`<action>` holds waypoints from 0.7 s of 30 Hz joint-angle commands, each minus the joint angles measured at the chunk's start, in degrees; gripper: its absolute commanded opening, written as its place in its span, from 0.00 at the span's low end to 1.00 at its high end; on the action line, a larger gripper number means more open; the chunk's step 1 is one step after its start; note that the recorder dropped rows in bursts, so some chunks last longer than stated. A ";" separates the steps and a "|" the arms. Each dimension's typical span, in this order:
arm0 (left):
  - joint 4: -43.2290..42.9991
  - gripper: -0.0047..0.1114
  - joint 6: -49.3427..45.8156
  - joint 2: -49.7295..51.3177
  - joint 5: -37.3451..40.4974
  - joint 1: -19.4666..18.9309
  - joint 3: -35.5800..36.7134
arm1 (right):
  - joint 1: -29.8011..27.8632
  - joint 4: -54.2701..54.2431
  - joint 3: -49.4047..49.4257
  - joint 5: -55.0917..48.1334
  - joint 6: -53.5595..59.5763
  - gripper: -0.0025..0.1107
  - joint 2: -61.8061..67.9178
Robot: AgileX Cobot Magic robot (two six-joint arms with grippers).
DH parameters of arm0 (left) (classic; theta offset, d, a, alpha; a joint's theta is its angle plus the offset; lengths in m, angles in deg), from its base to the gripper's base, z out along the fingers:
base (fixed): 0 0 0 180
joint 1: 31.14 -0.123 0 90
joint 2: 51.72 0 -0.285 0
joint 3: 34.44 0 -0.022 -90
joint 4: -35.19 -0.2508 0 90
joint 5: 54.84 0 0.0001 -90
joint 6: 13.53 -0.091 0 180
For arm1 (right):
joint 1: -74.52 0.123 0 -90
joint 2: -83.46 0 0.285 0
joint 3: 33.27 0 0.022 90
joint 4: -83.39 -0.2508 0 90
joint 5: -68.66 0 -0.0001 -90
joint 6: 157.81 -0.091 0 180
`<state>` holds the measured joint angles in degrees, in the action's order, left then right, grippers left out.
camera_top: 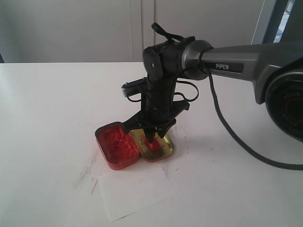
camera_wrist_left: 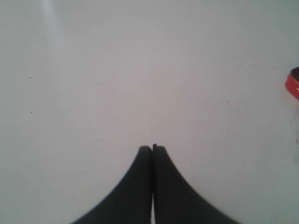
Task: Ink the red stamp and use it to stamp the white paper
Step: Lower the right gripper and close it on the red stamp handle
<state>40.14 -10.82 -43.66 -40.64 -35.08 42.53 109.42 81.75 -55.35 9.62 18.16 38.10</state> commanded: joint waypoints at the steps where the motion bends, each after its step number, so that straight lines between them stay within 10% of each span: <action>1: 0.51 0.04 -0.05 -0.27 0.24 0.06 0.24 | -0.02 -0.29 -0.23 0.00 -0.71 0.32 0.59; 21: 0.51 0.04 -0.05 -0.27 0.24 0.06 0.24 | -0.02 -1.26 -0.23 -0.01 -1.10 0.20 1.10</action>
<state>40.14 -10.82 -43.66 -40.64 -35.08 42.53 109.42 80.50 -55.35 9.62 17.29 39.03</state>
